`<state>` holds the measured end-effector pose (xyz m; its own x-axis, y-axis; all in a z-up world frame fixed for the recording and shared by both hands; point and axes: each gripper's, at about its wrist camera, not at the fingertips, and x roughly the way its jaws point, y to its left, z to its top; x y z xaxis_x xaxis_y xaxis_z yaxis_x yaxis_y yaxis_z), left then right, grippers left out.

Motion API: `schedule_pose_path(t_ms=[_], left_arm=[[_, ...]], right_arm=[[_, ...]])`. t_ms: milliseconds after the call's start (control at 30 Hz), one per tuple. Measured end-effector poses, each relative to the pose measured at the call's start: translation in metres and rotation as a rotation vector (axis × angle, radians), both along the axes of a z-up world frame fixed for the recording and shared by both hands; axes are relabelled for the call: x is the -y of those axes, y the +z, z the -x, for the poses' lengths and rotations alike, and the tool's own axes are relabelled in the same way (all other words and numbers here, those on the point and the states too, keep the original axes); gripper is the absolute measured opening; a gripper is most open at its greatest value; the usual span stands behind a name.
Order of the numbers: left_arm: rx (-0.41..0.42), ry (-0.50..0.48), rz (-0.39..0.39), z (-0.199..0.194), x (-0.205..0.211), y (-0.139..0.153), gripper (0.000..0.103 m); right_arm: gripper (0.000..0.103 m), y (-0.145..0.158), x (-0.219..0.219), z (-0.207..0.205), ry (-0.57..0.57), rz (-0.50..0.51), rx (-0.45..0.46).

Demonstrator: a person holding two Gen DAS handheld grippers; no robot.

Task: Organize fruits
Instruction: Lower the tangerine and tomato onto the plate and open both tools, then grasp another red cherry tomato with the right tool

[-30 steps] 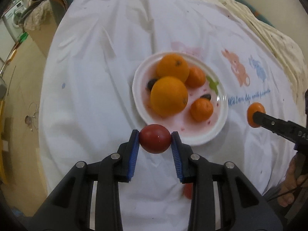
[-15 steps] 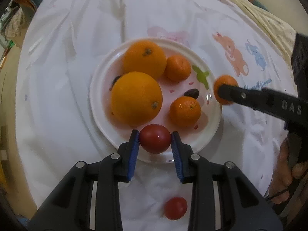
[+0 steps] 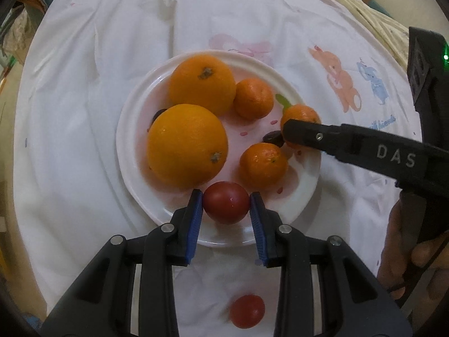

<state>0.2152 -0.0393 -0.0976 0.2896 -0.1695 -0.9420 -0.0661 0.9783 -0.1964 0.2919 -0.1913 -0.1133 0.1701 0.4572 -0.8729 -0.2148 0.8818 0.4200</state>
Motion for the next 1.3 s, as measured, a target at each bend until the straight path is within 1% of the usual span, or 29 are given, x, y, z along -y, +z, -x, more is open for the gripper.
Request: schedule_pose_path(t_ms=[67,100,133,167,200,300,667,933,1100,1300], left_arm=[[0.000,-0.002,-0.009,0.000,0.001,0.000,0.033],[0.001,-0.001,-0.012,0.000,0.000,0.000,0.045],[0.008,0.003,-0.014,0.001,-0.001,0.001,0.057],[0.015,0.008,-0.015,0.002,-0.002,0.003,0.061],[0.024,0.013,-0.017,0.003,-0.003,0.004,0.064],[0.029,0.011,-0.005,0.004,-0.004,0.005,0.064],[0.025,0.022,-0.004,0.007,-0.005,0.005,0.064],[0.040,0.028,-0.001,0.014,-0.008,0.010,0.064],[0.053,0.036,-0.008,0.024,-0.012,0.019,0.064],[0.080,0.046,-0.022,0.041,-0.021,0.034,0.064]], right_arm=[[0.057,0.001,0.001,0.000,0.001,-0.017,0.001],[0.060,0.003,0.001,0.000,-0.003,-0.026,0.005],[0.065,0.005,0.001,0.001,-0.008,-0.029,0.014],[0.069,0.008,0.001,0.001,-0.012,-0.019,0.028],[0.070,0.010,0.002,0.002,-0.014,-0.010,0.042],[0.070,0.010,0.004,0.001,-0.016,-0.019,0.040],[0.070,0.013,0.008,0.003,-0.016,-0.015,0.044],[0.070,0.017,0.010,0.006,-0.028,-0.019,0.053],[0.070,0.024,0.015,0.016,-0.041,-0.020,0.062],[0.070,0.037,0.018,0.038,-0.045,-0.022,0.078]])
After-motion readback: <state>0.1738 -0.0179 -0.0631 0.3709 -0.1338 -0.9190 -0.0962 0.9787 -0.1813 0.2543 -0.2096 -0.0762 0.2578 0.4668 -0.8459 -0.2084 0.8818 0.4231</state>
